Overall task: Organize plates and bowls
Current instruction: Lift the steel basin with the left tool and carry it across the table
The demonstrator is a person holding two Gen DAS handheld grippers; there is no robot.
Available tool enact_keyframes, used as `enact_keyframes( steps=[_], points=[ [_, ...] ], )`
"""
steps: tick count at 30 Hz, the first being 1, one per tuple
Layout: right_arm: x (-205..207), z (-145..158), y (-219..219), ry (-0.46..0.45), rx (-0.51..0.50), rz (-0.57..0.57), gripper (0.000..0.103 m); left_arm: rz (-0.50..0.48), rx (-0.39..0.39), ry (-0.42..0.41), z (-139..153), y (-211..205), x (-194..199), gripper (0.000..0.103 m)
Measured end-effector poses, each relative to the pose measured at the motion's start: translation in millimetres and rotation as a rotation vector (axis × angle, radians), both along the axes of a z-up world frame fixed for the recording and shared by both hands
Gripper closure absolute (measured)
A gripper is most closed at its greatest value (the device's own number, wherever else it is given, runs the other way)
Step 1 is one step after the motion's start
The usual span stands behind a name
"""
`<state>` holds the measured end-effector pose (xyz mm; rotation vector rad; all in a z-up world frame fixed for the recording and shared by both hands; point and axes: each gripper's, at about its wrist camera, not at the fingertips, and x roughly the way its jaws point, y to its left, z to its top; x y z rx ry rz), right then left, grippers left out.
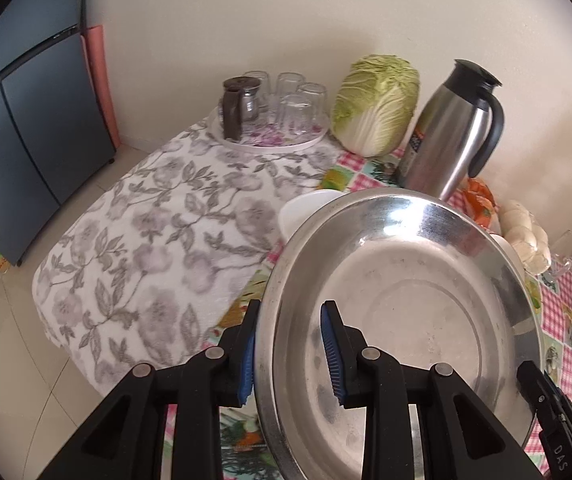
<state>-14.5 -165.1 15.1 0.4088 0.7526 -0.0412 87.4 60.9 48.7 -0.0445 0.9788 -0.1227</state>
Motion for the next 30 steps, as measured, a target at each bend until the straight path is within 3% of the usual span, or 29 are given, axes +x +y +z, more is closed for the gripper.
enact_keyframes(
  steps=[10, 22, 30],
  points=[
    [-8.9, 2.0, -48.6, -0.049, 0.084, -0.087, 0.084, -0.052, 0.002, 0.020, -8.2, -50.6, 9.5, 0.071],
    [-4.8, -17.3, -91.9, -0.018, 0.128, -0.187, 0.082, -0.091, -0.006, 0.078, -31.6, -98.4, 29.8, 0.071],
    [1.2, -26.6, -100.7, -0.004, 0.110, -0.214, 0.082, -0.090, -0.019, 0.124, -52.7, -106.4, 42.7, 0.071]
  ],
)
